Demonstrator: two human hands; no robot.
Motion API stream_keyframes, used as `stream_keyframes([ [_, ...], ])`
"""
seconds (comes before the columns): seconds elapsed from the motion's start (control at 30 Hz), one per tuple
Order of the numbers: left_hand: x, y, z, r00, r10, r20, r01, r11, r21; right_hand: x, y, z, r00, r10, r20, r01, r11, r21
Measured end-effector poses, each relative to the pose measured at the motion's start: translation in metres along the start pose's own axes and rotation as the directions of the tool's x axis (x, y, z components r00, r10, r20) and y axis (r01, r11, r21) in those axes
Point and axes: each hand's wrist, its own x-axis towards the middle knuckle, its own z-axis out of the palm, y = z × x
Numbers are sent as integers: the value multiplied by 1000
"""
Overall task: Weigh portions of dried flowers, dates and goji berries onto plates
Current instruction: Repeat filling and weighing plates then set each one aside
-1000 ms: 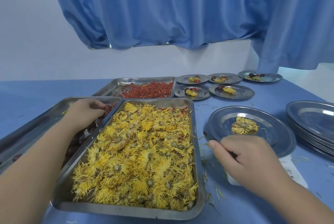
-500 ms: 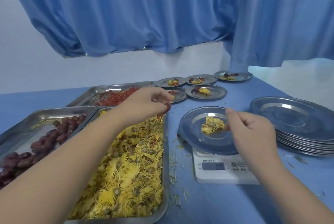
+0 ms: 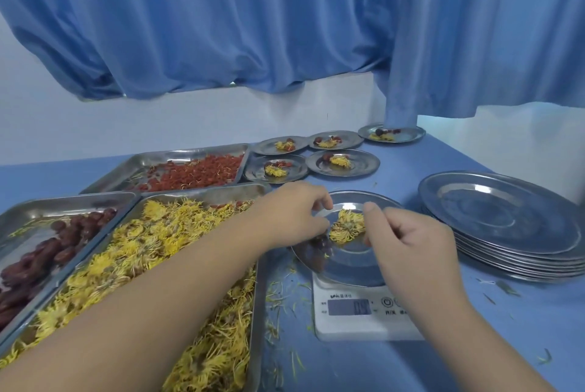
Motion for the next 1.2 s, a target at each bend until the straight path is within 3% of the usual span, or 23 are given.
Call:
stream_keyframes([
  [0.17,-6,-25,-15,998,15,-53,-10,994,106,-1,-9,11,997,-15,78,12,999,37],
  [0.33,-12,-83,-47,983,-142,-117,156,980,122,35,-23,31,957,-69,283,94,993,-77],
  [0.47,-12,-151,-72,902,-352,-250,371,928,33,75,-33,43,903,-212,373,274,954,-121],
  [0.57,-13,-196,-79,816,-490,-307,468,872,-146,101,-25,48,895,-166,414,241,961,-137],
  [0.73,4,-238,-66,786,-556,-272,559,826,-72,117,0,57,907,-59,417,154,968,-197],
  [1.07,74,-250,-36,825,-564,-27,560,809,178,124,7,57,876,-95,473,202,962,-181],
  [1.2,88,-246,-23,818,-574,29,566,814,132,124,-1,54,848,-114,517,195,975,-105],
])
